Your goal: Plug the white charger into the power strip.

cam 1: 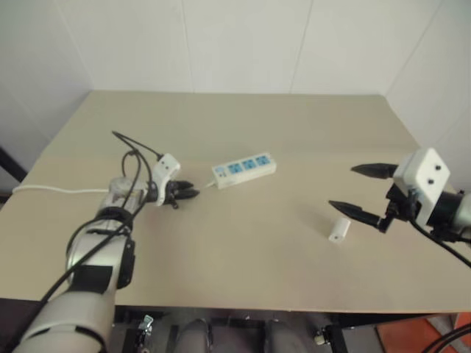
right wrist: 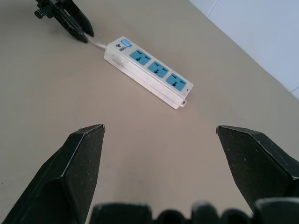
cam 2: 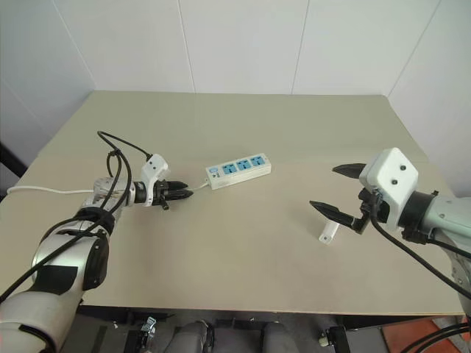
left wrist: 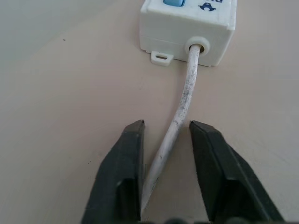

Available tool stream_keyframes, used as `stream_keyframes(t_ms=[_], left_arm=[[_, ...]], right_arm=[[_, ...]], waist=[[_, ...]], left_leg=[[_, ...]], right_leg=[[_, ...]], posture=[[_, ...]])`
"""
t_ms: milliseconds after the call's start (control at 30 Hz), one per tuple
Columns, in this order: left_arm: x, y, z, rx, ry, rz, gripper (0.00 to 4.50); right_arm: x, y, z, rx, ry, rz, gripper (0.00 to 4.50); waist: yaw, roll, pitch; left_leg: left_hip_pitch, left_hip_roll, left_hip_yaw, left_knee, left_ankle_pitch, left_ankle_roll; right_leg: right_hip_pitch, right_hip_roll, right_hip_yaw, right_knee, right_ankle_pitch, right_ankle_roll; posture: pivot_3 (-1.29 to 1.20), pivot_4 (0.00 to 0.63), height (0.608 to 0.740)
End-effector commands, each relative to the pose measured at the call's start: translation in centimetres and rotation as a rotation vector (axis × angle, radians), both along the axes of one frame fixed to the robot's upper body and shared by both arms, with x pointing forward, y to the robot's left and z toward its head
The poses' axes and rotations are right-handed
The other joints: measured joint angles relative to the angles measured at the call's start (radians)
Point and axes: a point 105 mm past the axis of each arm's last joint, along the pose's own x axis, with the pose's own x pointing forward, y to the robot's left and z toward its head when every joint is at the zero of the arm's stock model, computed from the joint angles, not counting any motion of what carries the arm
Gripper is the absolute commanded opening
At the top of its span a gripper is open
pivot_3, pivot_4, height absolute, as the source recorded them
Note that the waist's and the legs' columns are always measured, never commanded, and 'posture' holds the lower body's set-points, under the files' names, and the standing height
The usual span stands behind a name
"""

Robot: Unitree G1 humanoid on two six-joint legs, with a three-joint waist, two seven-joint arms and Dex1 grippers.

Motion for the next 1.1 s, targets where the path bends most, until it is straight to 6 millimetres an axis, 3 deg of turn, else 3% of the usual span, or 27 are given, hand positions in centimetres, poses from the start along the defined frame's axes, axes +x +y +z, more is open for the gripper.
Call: stream_keyframes(t_ms=[33,100,267,400,500,633,833,967,1100], left_arm=[[-0.6,0.3,-0.5,0.007,0.050,-0.034,0.43],[-0.7,0.3,-0.4,0.004,0.048,-0.041,0.02],[-0.7,-0.3,0.7,0.020,-0.038,-0.116,0.02],[-2.2,-1.6,2.3,0.017,-0.057,-0.336,0.02],[-3.3,-1.0,2.8,0.043,-0.070,-0.411,0.02],[-5.4,0.7,3.4,0.026,-0.048,-0.351,0.02],[-10.7,2.8,2.8,0.005,-0.001,-0.222,0.02],[-12.1,3.5,2.0,-0.041,0.008,-0.122,0.02],[-12.3,3.9,1.6,-0.046,0.000,-0.110,1.15]], right_arm=[[0.2,0.2,0.8,0.007,-0.042,0.010,4.50],[0.3,0.2,0.8,0.007,-0.041,0.010,4.50],[0.6,0.4,0.4,0.007,-0.033,0.012,4.50],[0.2,0.2,0.1,0.003,-0.024,0.006,4.50],[0.1,0.2,-0.2,0.004,-0.016,0.002,4.50],[0.0,0.5,-0.8,0.007,-0.004,0.008,4.50],[0.4,0.7,-1.4,0.005,0.005,0.017,4.50],[0.9,0.8,-1.6,0.010,0.006,0.028,4.50],[1.2,0.9,-1.7,0.008,0.003,0.036,4.50]], waist=[[0.000,0.000,0.000],[0.000,0.000,0.000],[0.001,0.000,0.000],[0.004,0.000,0.000],[0.003,0.000,0.000],[-0.010,0.000,0.000],[-0.026,0.000,0.000],[-0.016,0.000,0.000],[-0.001,0.000,0.000]], left_leg=[[0.000,0.000,0.000,0.000,0.000,0.000],[0.000,0.000,0.000,0.000,0.000,0.000],[0.000,0.000,0.000,0.000,0.000,0.000],[-0.004,0.000,-0.001,0.000,0.000,0.000],[-0.006,-0.001,-0.002,0.000,0.000,0.000],[-0.004,0.001,-0.001,0.000,0.000,0.000],[-0.003,0.006,-0.002,0.000,0.000,0.000],[0.001,0.005,-0.001,0.000,0.000,0.000],[0.001,0.005,0.000,0.000,0.000,0.000]], right_leg=[[0.000,0.000,0.000,0.000,0.000,0.000],[0.000,0.000,0.000,0.000,0.000,0.000],[0.000,0.000,0.000,0.000,0.000,0.000],[-0.003,0.000,-0.001,-0.001,0.000,0.000],[-0.003,0.000,-0.001,-0.001,0.000,0.000],[-0.003,0.000,0.000,0.000,0.000,0.000],[-0.003,0.001,0.002,0.000,0.000,0.000],[-0.001,0.000,0.002,0.001,0.000,0.000],[0.000,0.001,0.002,0.001,0.000,-0.001]], posture=[[0.00,0.150,0.740],[0.00,0.150,0.740],[0.00,0.150,0.740],[0.00,0.150,0.740],[0.00,0.150,0.740],[0.00,0.150,0.740],[0.00,0.150,0.740],[0.00,0.150,0.740],[0.00,0.150,0.740]])
